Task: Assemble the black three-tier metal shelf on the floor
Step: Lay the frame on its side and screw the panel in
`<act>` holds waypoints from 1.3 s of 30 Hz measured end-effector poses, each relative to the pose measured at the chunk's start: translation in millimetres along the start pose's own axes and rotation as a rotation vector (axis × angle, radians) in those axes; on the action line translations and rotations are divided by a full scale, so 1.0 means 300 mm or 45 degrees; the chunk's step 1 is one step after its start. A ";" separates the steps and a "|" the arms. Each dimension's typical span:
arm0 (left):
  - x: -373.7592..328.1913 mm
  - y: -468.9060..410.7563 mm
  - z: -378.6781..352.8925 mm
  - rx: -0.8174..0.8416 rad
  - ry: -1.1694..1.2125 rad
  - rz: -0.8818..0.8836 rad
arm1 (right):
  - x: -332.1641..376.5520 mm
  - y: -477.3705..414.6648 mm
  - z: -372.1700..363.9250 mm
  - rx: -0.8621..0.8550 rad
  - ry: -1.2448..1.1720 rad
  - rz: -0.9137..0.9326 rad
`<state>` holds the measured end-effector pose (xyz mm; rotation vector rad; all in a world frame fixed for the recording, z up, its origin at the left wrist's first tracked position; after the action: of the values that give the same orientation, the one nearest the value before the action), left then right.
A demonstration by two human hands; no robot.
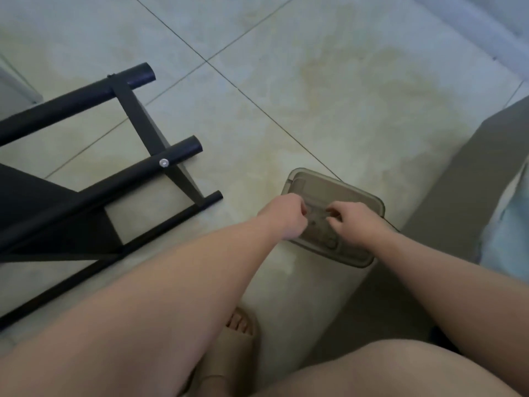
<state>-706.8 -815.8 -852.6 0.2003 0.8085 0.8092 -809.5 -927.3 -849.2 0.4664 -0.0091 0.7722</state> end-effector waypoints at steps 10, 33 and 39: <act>0.027 0.180 0.381 -0.102 -0.262 -0.055 | 0.158 0.084 0.249 -0.149 -0.092 0.094; 0.443 0.656 0.922 -0.450 -0.639 0.110 | 0.990 0.293 0.463 -0.285 -0.021 0.532; 0.459 0.528 0.898 -0.372 -0.702 0.070 | 1.034 0.184 0.384 -0.199 -0.042 0.505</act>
<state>-547.9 -572.4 -673.3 0.1735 0.1635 0.8590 -604.5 -732.5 -668.8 0.3315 -0.1963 1.1437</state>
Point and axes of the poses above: each hand's wrist, its own y-axis away from the middle knuckle, its own z-axis out of the back of the hand, x = y × z, the point moved 9 cm from there along -y, towards the middle knuckle, and after that the axes turned 14 degrees about -x, right-handed, at the moved point
